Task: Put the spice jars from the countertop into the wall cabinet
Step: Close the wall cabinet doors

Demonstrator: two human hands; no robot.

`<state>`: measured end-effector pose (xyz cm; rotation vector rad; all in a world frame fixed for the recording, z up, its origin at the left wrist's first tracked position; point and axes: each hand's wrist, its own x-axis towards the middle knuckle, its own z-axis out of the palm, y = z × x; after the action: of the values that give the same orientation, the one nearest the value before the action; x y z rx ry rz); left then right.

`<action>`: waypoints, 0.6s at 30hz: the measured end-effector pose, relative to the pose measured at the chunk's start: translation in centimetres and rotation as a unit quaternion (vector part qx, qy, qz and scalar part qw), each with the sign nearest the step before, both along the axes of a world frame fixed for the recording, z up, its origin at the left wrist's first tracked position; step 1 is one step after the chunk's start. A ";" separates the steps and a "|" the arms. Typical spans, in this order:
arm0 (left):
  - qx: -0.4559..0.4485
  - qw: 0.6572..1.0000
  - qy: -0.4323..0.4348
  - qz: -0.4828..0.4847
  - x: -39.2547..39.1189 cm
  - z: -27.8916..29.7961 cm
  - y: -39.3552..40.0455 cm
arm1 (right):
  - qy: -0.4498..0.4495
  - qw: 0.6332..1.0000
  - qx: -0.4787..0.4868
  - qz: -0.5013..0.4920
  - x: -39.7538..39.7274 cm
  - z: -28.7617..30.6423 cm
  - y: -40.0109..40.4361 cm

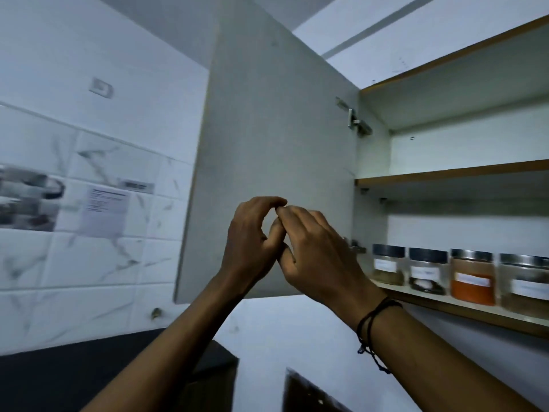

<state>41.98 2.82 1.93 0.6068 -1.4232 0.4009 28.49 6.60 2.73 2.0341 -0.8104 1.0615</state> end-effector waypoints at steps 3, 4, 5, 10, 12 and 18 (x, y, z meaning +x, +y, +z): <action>-0.029 0.996 0.018 0.077 4.7 -0.4 1.5 | 0.008 0.998 0.003 0.062 4.9 -0.1 0.1; -0.037 0.994 0.027 0.101 6.1 -0.5 1.8 | 0.010 0.997 0.006 0.078 6.3 -0.2 0.0; -0.045 0.991 0.033 0.124 7.4 -0.6 2.0 | 0.011 0.996 0.010 0.090 7.7 -0.3 -0.1; 0.035 0.991 0.053 0.119 11.8 -1.6 0.9 | 0.006 0.994 0.032 0.103 12.2 -0.6 -1.1; 0.136 0.987 0.080 0.017 12.6 -2.1 0.4 | -0.002 0.995 0.049 0.091 13.3 -0.9 -1.6; 0.224 0.954 0.092 -0.176 12.2 -2.8 -0.4 | -0.033 0.990 0.111 0.083 14.3 -2.0 -2.5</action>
<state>54.20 2.41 -0.85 0.7142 -1.4123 -0.2667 42.78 4.14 0.72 2.2965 -0.8366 1.1814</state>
